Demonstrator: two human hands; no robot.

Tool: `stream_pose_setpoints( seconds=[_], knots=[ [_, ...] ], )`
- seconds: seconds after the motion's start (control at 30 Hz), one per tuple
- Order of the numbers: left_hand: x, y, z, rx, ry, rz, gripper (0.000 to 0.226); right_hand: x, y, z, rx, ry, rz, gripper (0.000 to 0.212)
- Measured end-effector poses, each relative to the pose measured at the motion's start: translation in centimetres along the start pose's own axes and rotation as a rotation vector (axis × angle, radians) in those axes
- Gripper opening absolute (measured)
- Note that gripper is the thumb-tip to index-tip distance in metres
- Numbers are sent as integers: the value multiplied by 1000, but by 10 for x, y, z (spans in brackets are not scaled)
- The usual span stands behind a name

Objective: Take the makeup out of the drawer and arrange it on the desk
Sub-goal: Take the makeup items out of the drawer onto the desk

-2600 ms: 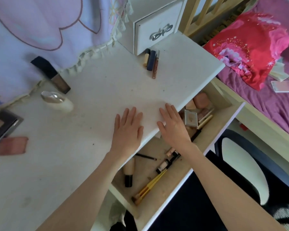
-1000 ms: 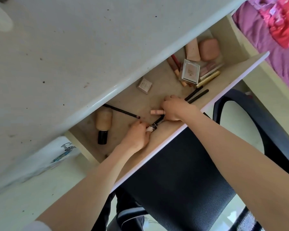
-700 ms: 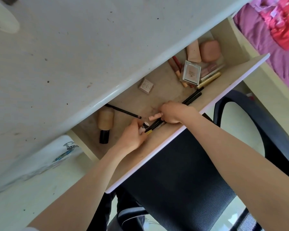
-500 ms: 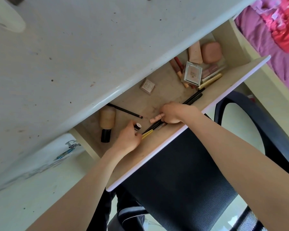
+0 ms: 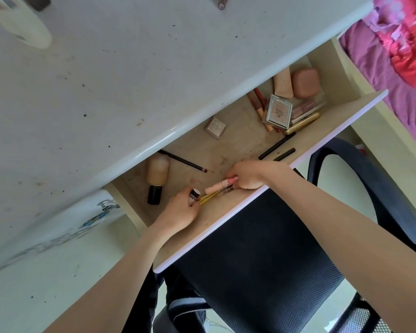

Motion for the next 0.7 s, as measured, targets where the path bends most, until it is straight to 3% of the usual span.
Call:
stream_pose_setpoints(
  seconds=[0.13, 0.37, 0.57, 0.7],
  knots=[
    [4, 4, 6, 37, 13, -19, 12, -6, -5, -2, 60, -8, -38, 32],
    [10, 14, 15, 88, 34, -45, 10, -1, -8, 1, 2, 91, -9, 16],
    [22, 29, 16, 199, -25, -73, 8, 36, -10, 19, -149, 220, 49, 13],
    [33, 54, 31, 294, -8, -91, 19, 77, -13, 37, -418, 279, 161, 23]
  ],
)
Point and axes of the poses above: each hand's wrist, its own x-axis away from the middle knuckle, its own z-axis out of the back of the hand, y = z × x, the point moved 9 cm from there along -x, towards the middle knuckle, and after that the axes turned 5 degrees about -y, right-handed, at the moved point
